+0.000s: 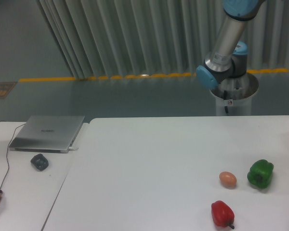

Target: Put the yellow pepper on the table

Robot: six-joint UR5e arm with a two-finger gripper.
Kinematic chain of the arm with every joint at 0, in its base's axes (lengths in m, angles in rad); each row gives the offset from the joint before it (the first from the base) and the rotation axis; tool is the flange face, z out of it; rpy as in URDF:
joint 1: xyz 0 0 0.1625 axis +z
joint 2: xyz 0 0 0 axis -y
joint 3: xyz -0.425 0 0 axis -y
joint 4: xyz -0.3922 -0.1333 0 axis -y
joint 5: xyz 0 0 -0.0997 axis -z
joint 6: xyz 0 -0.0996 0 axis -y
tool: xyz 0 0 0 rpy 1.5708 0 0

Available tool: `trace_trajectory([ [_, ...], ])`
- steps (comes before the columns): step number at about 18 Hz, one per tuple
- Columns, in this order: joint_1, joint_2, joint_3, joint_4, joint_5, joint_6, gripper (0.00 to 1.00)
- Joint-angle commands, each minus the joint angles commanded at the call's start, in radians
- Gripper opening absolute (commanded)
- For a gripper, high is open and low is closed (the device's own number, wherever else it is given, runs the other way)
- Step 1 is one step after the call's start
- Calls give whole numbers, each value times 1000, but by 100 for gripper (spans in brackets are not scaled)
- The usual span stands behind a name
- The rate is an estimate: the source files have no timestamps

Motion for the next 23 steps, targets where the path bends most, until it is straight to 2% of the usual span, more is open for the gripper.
trace_trajectory([
  [4, -74, 35, 9, -51, -94, -239, 46],
  [9, -164, 62, 9, -46, -222, -612, 46],
  [12, -206, 62, 5, -40, -281, -759, 46],
  [16, -287, 55, 3, 14, -285, -988, 46],
  [20, -354, 39, 0, 98, -313, -1229, 46],
  [23, -387, 23, -15, 210, -379, -1499, 47],
])
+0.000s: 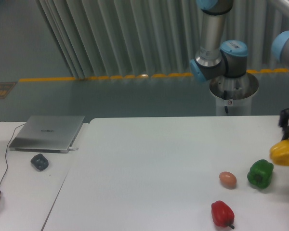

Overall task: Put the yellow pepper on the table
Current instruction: 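Bring the gripper holding the yellow pepper down beside the green pepper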

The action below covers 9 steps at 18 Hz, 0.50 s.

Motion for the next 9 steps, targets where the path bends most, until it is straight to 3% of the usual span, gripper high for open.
trace_trajectory([
  [3, -34, -21, -35, 129, 3, -138, 47],
  [9, -67, -71, -34, 180, 21, -211, 47],
])
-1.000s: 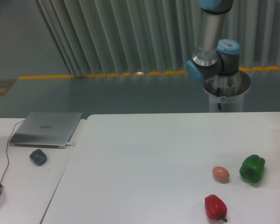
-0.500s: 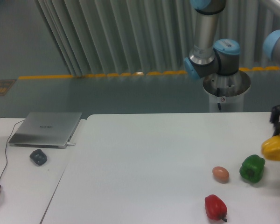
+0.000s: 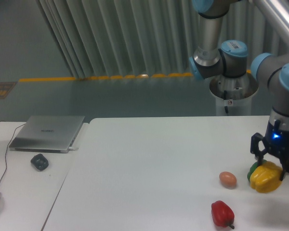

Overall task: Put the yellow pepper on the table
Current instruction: 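Bring the gripper holding the yellow pepper down beside the green pepper, then lower the yellow pepper onto the table and open the gripper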

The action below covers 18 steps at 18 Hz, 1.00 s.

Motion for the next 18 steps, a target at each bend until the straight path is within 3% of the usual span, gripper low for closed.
trace_trajectory([
  [4, -45, -38, -3, 60, 50, -57, 49],
  [7, -71, -60, -8, 57, 123, -52, 50],
  [14, -71, -72, -26, 59, 132, -48, 53],
  [15, -71, -72, -28, 59, 132, -48, 55],
  [18, -71, -74, -29, 59, 133, -46, 76],
])
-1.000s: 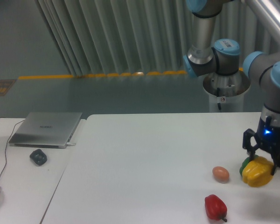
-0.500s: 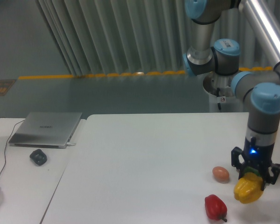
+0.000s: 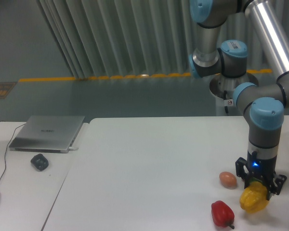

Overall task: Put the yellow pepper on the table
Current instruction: 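Lower the yellow pepper onto the table and open the gripper, then lift the open gripper up and away from the yellow pepper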

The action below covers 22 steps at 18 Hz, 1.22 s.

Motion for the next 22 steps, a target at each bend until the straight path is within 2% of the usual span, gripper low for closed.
trace_trajectory([
  [1, 2, 2, 0, 0, 0, 0, 86],
  [2, 0, 0, 0, 0, 0, 0, 92],
  [5, 0, 0, 0, 0, 0, -2, 92],
  [8, 2, 3, 2, 2, 0, -2, 99],
  [11, 3, 17, 9, -2, 18, 8, 100],
  [12, 3, 29, 8, -5, 59, 40, 100],
  [14, 5, 58, 6, -29, 179, 191, 100],
  [16, 8, 74, 14, -83, 239, 348, 100],
  [22, 78, 147, 14, -124, 235, 590, 100],
])
